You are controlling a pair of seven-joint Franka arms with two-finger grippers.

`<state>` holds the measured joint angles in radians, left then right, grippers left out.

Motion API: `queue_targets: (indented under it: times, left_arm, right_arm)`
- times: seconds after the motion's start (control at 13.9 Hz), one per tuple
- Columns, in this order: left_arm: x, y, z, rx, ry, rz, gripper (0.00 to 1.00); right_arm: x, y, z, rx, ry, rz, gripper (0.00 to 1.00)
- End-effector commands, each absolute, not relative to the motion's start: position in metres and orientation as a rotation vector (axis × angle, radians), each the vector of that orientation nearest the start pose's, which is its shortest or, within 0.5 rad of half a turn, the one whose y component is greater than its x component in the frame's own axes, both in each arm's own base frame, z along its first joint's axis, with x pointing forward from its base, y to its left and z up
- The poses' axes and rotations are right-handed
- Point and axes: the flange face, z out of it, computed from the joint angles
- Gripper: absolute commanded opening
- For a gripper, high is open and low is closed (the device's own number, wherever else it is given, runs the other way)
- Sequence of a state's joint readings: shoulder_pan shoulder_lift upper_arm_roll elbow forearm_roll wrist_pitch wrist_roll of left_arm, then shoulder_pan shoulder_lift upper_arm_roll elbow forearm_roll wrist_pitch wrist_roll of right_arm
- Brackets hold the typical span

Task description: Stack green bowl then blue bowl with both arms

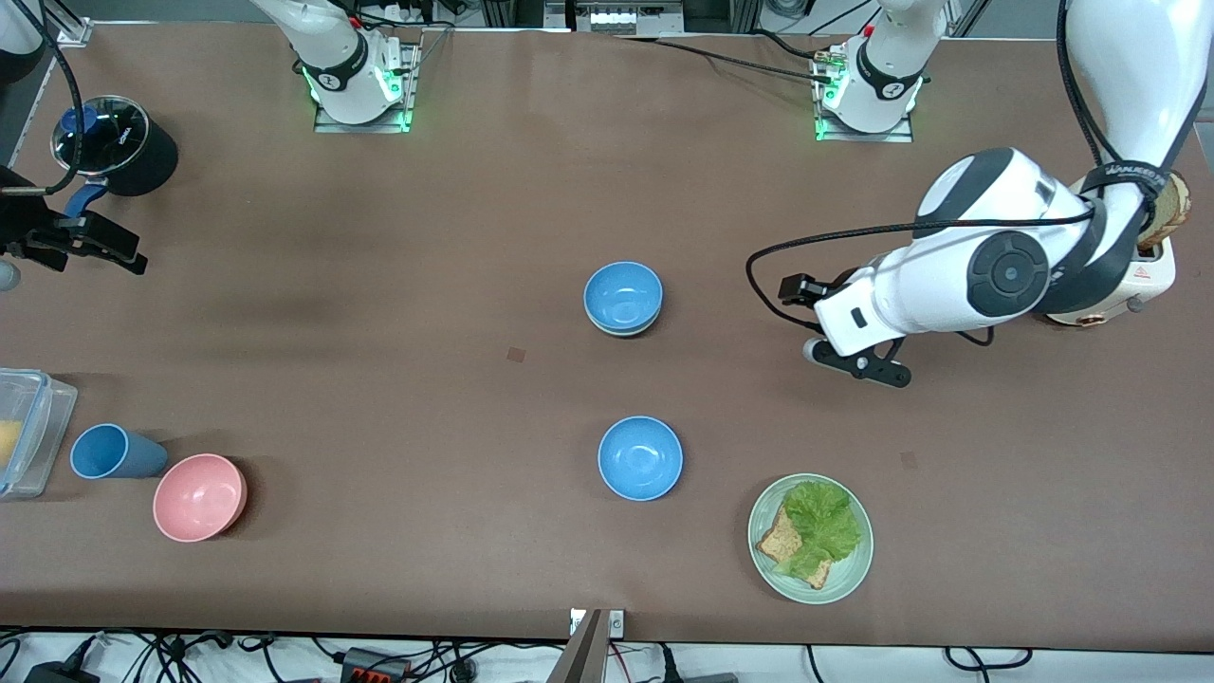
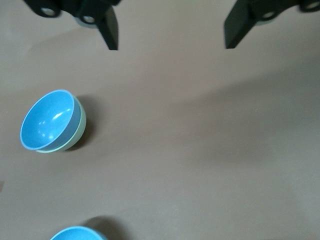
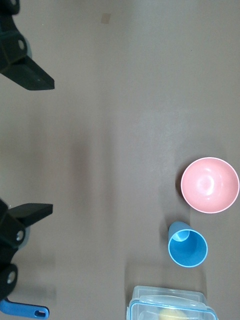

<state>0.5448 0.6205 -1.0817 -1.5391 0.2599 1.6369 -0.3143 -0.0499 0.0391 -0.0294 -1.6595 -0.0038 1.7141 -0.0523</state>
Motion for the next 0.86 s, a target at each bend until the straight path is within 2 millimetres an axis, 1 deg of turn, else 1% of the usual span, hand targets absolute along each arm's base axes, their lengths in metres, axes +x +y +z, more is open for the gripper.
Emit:
queue_targets:
  times: [0.0,0.07,0.14,0.22,0.36,0.43,0.5,0.65,0.72,0.79]
  left_arm:
    - [0.619,-0.176,0.455,-3.258,0.386,0.441,1.0]
    - [0.623,-0.166,0.461,-3.257,0.333,0.418,1.0]
    - [0.616,-0.165,0.479,-3.236,0.298,0.376,1.0]
    - [0.614,-0.159,0.488,-3.248,0.318,0.37,1.0]
    - [0.62,-0.124,0.493,-3.311,0.401,0.372,1.0]
    - [0.619,-0.105,0.495,-3.322,0.428,0.37,1.0]
    - [0.612,-0.092,0.503,-3.297,0.405,0.375,1.0]
    - [0.605,-0.07,0.508,-3.255,0.307,0.407,1.0]
    - [0.602,-0.052,0.506,-3.234,0.253,0.413,1.0]
    - [0.597,-0.045,0.511,-3.223,0.223,0.403,1.0]
  right_arm:
    - [0.568,-0.046,0.576,-3.155,0.048,-0.02,1.0]
    - [0.568,-0.045,0.576,-3.155,0.044,-0.021,1.0]
    - [0.567,-0.045,0.577,-3.155,0.046,-0.018,1.0]
    - [0.567,-0.046,0.576,-3.155,0.048,-0.018,1.0]
    - [0.567,-0.044,0.577,-3.156,0.041,-0.02,1.0]
    - [0.567,-0.045,0.577,-3.156,0.043,-0.023,1.0]
    - [0.568,-0.044,0.578,-3.158,0.04,-0.027,1.0]
    - [0.568,-0.044,0.577,-3.158,0.04,-0.035,1.0]
    - [0.569,-0.044,0.578,-3.158,0.04,-0.04,1.0]
    - [0.568,-0.044,0.579,-3.158,0.038,-0.042,1.0]
